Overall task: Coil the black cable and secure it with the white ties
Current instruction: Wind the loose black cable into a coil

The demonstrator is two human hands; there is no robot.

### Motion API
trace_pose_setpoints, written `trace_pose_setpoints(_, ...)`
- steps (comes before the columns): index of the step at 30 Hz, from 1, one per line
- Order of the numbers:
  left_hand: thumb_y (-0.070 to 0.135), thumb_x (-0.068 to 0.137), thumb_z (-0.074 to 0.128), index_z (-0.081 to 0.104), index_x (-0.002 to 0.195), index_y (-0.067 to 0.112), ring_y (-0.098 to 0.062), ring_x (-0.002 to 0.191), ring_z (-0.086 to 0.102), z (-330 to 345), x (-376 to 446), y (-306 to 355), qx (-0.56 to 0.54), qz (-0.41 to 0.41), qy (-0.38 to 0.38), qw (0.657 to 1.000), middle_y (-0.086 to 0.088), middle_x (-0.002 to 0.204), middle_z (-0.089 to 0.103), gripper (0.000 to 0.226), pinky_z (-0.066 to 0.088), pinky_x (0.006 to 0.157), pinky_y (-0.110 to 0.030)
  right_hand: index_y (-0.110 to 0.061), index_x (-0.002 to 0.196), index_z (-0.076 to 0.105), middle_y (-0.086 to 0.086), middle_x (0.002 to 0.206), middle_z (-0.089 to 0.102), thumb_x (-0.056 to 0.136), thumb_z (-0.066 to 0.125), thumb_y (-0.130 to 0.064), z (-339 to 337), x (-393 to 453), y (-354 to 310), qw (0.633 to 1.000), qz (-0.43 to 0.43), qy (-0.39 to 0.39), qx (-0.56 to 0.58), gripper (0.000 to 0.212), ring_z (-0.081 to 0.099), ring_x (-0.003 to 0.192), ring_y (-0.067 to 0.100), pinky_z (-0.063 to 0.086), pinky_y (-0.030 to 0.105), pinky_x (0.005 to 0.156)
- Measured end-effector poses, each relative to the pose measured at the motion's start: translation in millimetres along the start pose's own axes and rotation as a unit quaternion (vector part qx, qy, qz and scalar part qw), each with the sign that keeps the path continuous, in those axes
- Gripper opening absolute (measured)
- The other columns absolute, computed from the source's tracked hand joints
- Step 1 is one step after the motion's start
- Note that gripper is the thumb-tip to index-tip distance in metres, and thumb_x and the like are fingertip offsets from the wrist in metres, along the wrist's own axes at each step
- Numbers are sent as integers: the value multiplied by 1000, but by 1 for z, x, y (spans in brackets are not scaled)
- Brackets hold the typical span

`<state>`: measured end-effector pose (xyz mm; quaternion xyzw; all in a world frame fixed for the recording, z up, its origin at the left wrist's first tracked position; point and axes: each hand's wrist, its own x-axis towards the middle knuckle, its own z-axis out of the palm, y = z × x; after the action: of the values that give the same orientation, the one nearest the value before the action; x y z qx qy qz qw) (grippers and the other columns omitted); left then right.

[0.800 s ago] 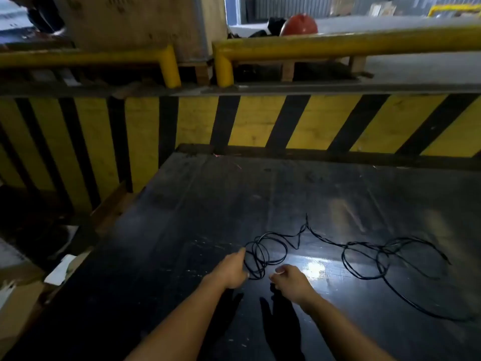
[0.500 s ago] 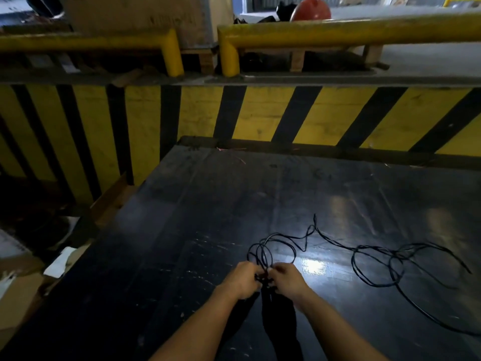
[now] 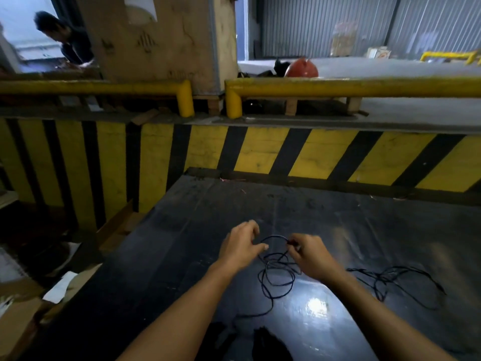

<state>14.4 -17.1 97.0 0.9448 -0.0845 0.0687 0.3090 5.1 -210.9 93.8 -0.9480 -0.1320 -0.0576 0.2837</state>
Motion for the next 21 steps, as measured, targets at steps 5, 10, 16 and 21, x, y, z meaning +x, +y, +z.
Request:
trace_pose_setpoints(5,31,87,64,67,103,16,-18,82,65,-42,0,57,-18,96,-96,991,-2,92,68,23,53,71,-35,-16,89,64,1,82,64,89,57,-17,-69,-5,-25,988,-129,66,-61,7,63,76,20,48,30,61)
trace_pose_setpoints(10,14,91,60,66,86,6,-9,49,63,-76,-9,116,-210,65,-58,974,-1,64,65,11,51,49,-21,-13,118,58,-6,103,51,89,61,-23,-111,-26,-29,968,-51,238,52,30,57,84,10,48,24,73)
trace_pose_setpoints(16,10,92,58,56,105,-7,-11,50,64,-103,-23,174,-345,53,-52,936,-8,71,66,21,50,47,-19,-17,120,57,-7,110,60,89,60,-35,-108,-61,-39,981,-124,140,44,35,57,101,7,41,12,81)
trace_pose_setpoints(21,16,91,60,46,119,-2,-11,51,64,-117,-27,201,-350,26,-30,936,-9,83,69,36,49,45,-21,-20,104,63,-2,98,64,95,49,-25,-149,-61,-43,973,-159,166,-1,17,58,88,14,46,30,72)
